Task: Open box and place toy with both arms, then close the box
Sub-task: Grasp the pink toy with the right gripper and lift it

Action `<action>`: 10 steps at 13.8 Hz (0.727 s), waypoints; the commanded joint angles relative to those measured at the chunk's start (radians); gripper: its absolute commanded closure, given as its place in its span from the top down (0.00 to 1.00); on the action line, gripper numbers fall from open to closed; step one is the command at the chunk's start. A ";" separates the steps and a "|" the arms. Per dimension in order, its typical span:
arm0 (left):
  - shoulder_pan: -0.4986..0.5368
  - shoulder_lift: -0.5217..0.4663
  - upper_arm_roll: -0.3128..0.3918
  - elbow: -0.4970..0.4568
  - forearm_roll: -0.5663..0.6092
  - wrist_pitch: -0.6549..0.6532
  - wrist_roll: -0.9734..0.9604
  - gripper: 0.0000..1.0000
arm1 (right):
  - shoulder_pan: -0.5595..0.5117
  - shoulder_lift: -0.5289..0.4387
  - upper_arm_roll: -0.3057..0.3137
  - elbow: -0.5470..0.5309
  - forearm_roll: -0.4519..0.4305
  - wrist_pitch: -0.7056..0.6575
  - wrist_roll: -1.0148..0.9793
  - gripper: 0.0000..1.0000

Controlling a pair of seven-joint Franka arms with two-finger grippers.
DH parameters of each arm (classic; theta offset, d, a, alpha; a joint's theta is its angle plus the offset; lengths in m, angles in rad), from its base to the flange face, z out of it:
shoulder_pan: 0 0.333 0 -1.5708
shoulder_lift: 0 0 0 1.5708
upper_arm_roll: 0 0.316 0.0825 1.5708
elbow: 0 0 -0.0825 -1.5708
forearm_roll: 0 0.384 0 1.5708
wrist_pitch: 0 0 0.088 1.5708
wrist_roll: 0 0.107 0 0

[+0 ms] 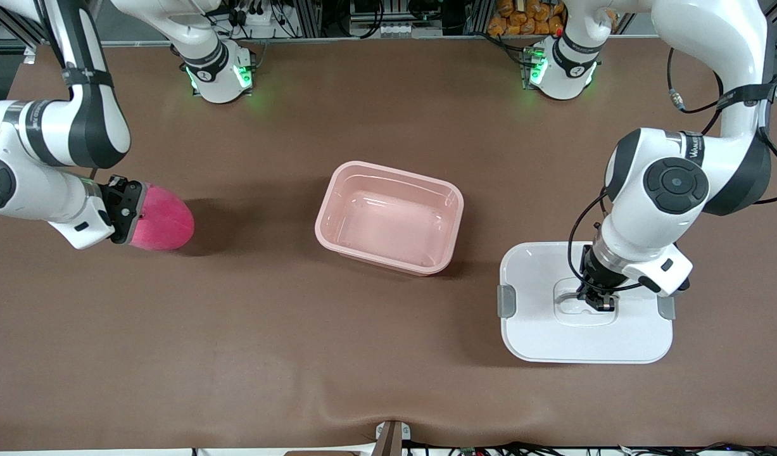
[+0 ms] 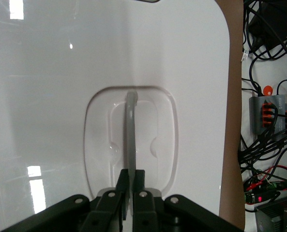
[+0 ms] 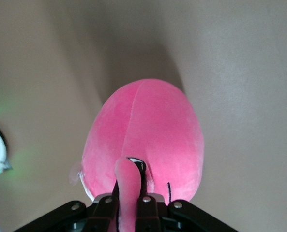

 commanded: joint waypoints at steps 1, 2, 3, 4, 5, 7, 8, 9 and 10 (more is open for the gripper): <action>0.011 -0.013 -0.008 -0.006 -0.016 -0.004 0.018 0.00 | 0.056 -0.001 0.000 0.102 -0.009 -0.122 0.161 0.00; 0.011 -0.013 -0.008 -0.006 -0.016 -0.004 0.018 0.00 | 0.075 0.002 0.000 0.133 -0.006 -0.148 0.208 0.00; 0.011 -0.013 -0.008 -0.006 -0.016 -0.005 0.020 0.00 | 0.092 0.002 0.000 0.151 0.019 -0.174 0.269 0.00; 0.011 -0.013 -0.008 -0.006 -0.016 -0.004 0.018 0.00 | 0.098 0.002 0.000 0.167 0.058 -0.194 0.331 0.00; 0.011 -0.013 -0.008 -0.006 -0.018 -0.005 0.018 0.00 | 0.104 0.002 0.000 0.182 0.083 -0.208 0.380 0.00; 0.011 -0.013 -0.008 -0.006 -0.016 -0.005 0.020 0.00 | 0.141 0.007 -0.002 0.228 0.097 -0.234 0.452 0.00; 0.011 -0.010 -0.008 -0.006 -0.016 -0.004 0.018 0.00 | 0.148 0.008 -0.002 0.240 0.126 -0.248 0.498 0.00; 0.009 -0.009 -0.008 -0.006 -0.016 -0.004 0.018 0.00 | 0.149 0.008 -0.002 0.240 0.163 -0.251 0.542 0.00; 0.009 -0.008 -0.008 -0.006 -0.016 -0.005 0.018 0.00 | 0.149 0.008 -0.002 0.242 0.198 -0.251 0.576 0.00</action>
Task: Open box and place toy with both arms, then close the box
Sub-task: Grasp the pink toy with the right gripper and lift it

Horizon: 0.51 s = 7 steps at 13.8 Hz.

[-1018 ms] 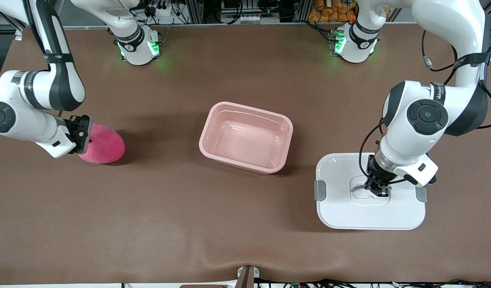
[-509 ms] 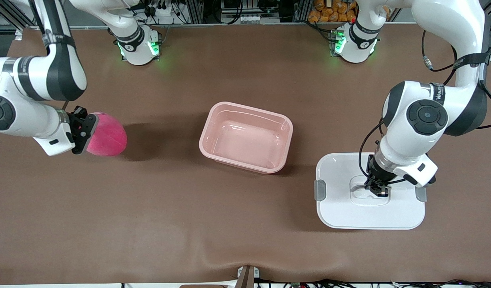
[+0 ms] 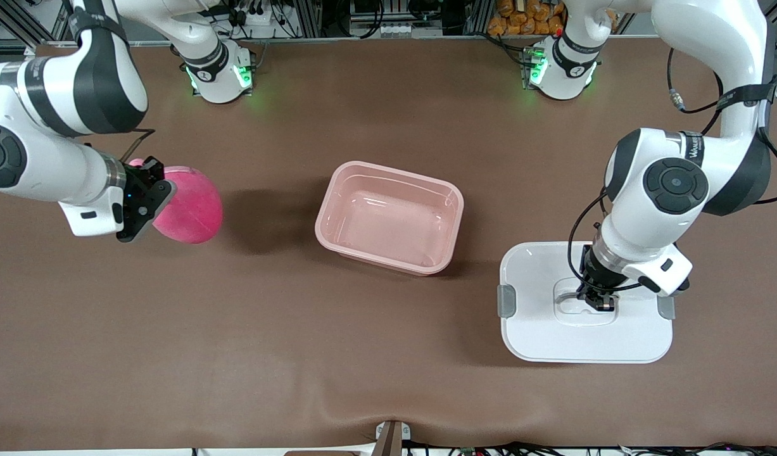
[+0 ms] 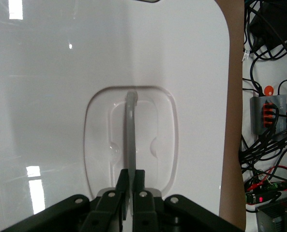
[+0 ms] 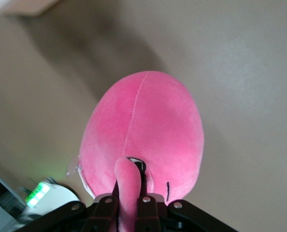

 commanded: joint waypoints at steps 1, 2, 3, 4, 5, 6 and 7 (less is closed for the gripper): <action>0.009 -0.008 -0.008 -0.003 -0.016 -0.004 0.018 0.00 | 0.013 0.009 -0.007 0.032 0.074 -0.025 0.111 0.00; 0.009 -0.008 -0.008 -0.003 -0.016 -0.005 0.018 0.00 | 0.030 0.009 -0.009 0.033 0.081 -0.025 0.155 0.00; 0.009 -0.008 -0.008 -0.003 -0.018 -0.004 0.018 0.00 | 0.042 0.009 -0.007 0.035 0.092 -0.025 0.212 0.00; 0.008 -0.008 -0.008 -0.003 -0.018 -0.005 0.018 0.00 | 0.054 0.009 -0.007 0.035 0.112 -0.025 0.275 0.00; 0.008 -0.008 -0.008 -0.003 -0.018 -0.005 0.018 0.00 | 0.071 0.009 -0.007 0.038 0.138 -0.024 0.336 0.00; 0.006 -0.008 -0.008 -0.003 -0.018 -0.005 0.017 0.00 | 0.083 0.012 -0.009 0.050 0.153 -0.024 0.393 0.00; 0.006 -0.008 -0.008 -0.003 -0.018 -0.005 0.017 0.00 | 0.100 0.020 -0.009 0.059 0.169 -0.021 0.450 0.00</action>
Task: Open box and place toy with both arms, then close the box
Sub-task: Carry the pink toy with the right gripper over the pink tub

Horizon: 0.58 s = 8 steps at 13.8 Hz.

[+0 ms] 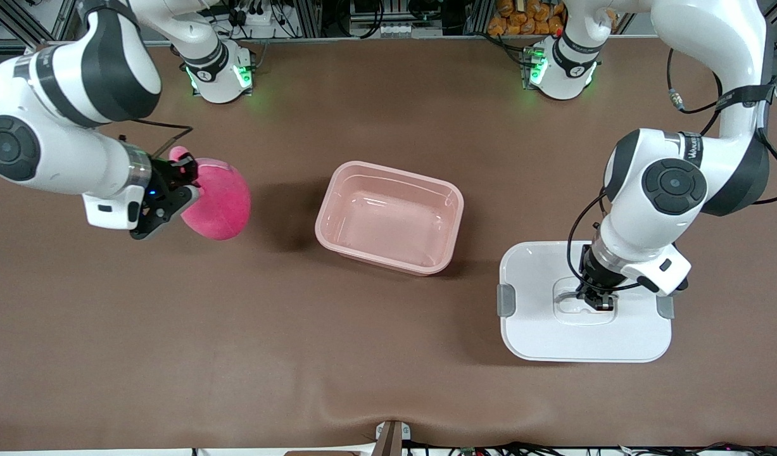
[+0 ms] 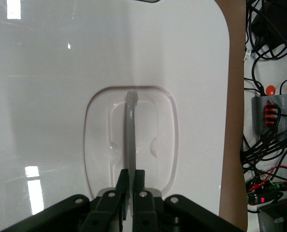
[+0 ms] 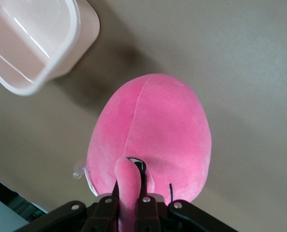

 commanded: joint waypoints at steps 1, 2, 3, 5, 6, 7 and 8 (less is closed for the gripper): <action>0.005 -0.009 -0.007 -0.001 -0.018 -0.005 0.017 0.00 | 0.048 0.023 -0.009 0.056 0.057 -0.014 0.158 0.00; 0.005 -0.009 -0.007 -0.001 -0.018 -0.005 0.017 0.00 | 0.063 0.030 -0.009 0.062 0.068 -0.011 0.216 0.00; 0.005 -0.009 -0.007 -0.001 -0.018 -0.005 0.017 0.00 | 0.085 0.036 -0.009 0.076 0.083 -0.009 0.288 0.00; 0.005 -0.010 -0.007 -0.001 -0.018 -0.005 0.015 0.00 | 0.123 0.059 -0.009 0.108 0.097 -0.009 0.423 0.00; 0.005 -0.010 -0.007 -0.001 -0.018 -0.005 0.015 0.00 | 0.137 0.074 -0.009 0.124 0.099 -0.009 0.480 0.00; 0.003 -0.010 -0.007 -0.001 -0.018 -0.005 0.014 0.00 | 0.154 0.086 -0.009 0.142 0.099 -0.009 0.541 0.00; 0.003 -0.010 -0.007 -0.001 -0.018 -0.005 0.015 0.00 | 0.171 0.095 -0.009 0.154 0.099 -0.009 0.600 0.00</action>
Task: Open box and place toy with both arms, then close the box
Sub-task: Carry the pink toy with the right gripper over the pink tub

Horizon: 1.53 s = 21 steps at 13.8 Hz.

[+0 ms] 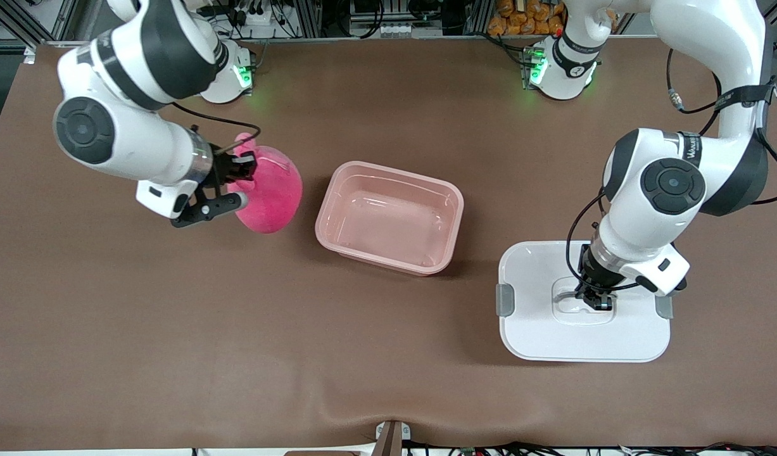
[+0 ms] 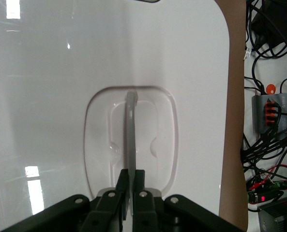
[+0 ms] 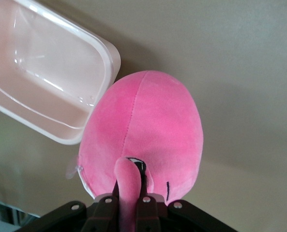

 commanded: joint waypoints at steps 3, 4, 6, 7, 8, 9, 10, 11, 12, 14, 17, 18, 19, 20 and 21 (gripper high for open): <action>0.005 -0.009 -0.005 -0.002 -0.018 -0.005 0.017 0.00 | 0.068 0.087 -0.008 0.119 0.021 -0.015 0.234 0.00; 0.005 -0.008 -0.005 -0.002 -0.018 -0.005 0.017 0.00 | 0.081 0.106 -0.008 0.145 0.023 -0.015 0.282 0.00; 0.007 -0.008 -0.005 -0.002 -0.018 -0.005 0.018 0.00 | 0.103 0.136 -0.008 0.182 0.062 -0.015 0.368 0.00; 0.007 -0.008 -0.005 -0.002 -0.018 -0.005 0.018 0.00 | 0.105 0.150 -0.010 0.199 0.090 -0.013 0.411 0.00; 0.007 -0.008 -0.005 -0.002 -0.018 -0.005 0.018 0.00 | 0.109 0.169 -0.008 0.227 0.096 0.000 0.442 0.00; 0.007 -0.007 -0.005 -0.002 -0.018 -0.005 0.018 0.00 | 0.118 0.192 -0.008 0.254 0.096 0.013 0.453 0.00; 0.007 -0.007 -0.005 -0.002 -0.018 -0.005 0.018 0.00 | 0.127 0.207 -0.008 0.274 0.098 0.014 0.475 0.00; 0.007 -0.007 -0.005 -0.002 -0.018 -0.005 0.018 0.00 | 0.138 0.222 -0.008 0.294 0.098 0.014 0.508 0.00; 0.007 -0.007 -0.005 -0.002 -0.018 -0.005 0.018 0.00 | 0.141 0.236 -0.008 0.308 0.101 0.014 0.531 0.00; 0.007 -0.007 -0.005 -0.002 -0.016 -0.005 0.018 0.00 | 0.154 0.256 -0.008 0.321 0.133 0.051 0.580 0.00; 0.008 -0.007 -0.005 -0.002 -0.016 -0.005 0.018 0.00 | 0.175 0.288 -0.008 0.321 0.150 0.115 0.618 0.00; 0.008 -0.007 -0.005 -0.002 -0.018 -0.005 0.018 0.00 | 0.181 0.297 -0.008 0.321 0.150 0.119 0.620 0.00; 0.008 -0.007 -0.005 -0.002 -0.016 -0.005 0.018 0.00 | 0.189 0.305 -0.008 0.321 0.150 0.119 0.620 0.00; 0.008 -0.007 -0.005 -0.002 -0.018 -0.005 0.018 0.00 | 0.193 0.313 -0.008 0.321 0.150 0.119 0.618 0.00; 0.008 -0.007 -0.005 -0.002 -0.018 -0.005 0.018 0.00 | 0.194 0.319 -0.010 0.318 0.150 0.116 0.611 0.00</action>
